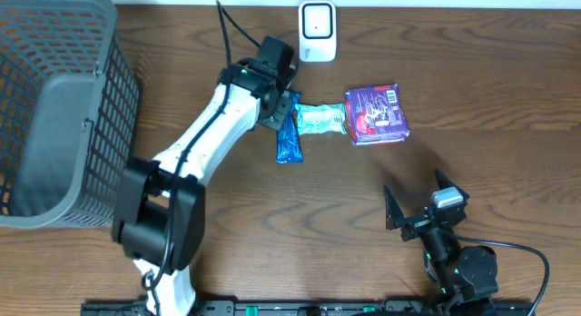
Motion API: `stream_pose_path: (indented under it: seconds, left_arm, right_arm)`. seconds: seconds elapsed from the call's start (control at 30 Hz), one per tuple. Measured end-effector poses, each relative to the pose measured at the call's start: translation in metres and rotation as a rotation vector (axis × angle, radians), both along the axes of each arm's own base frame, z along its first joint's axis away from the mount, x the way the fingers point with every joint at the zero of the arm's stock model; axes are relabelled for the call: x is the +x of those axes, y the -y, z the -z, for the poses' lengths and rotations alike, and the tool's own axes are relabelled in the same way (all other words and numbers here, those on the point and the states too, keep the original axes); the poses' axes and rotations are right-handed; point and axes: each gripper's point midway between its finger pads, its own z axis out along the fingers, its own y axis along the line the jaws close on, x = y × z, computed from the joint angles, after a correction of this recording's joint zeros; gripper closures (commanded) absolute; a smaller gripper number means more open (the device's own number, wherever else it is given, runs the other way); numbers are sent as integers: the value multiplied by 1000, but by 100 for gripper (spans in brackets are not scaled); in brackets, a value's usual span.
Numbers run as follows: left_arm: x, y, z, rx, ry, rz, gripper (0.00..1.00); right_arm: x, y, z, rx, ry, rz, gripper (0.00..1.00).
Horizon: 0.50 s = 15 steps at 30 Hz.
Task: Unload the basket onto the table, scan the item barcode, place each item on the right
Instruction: 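Carry the orange box out and set it left of the blue bar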
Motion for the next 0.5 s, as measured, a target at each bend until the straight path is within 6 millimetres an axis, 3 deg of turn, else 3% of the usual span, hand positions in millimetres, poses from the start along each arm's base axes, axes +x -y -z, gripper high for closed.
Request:
stream_pose_path:
  seconds: [0.13,0.17,0.27,0.4,0.5]
  left_arm:
    - [-4,7,9,-40,-37,-9,52]
    - [-4,8,9,-46,-41,-7,44]
    - [-5,11,9,-65,-48,-11,2]
    - [-5,13,-1,-82,-29,-10,2]
    - [-3,9,-36,-107,51,-16,2]
  right_arm:
    - [0,0,0,0,0,0,1]
    - [0,0,0,0,0,0,1]
    - [0,0,0,0,0,0,1]
    - [0,0,0,0,0,0,1]
    - [0,0,0,0,0,0,1]
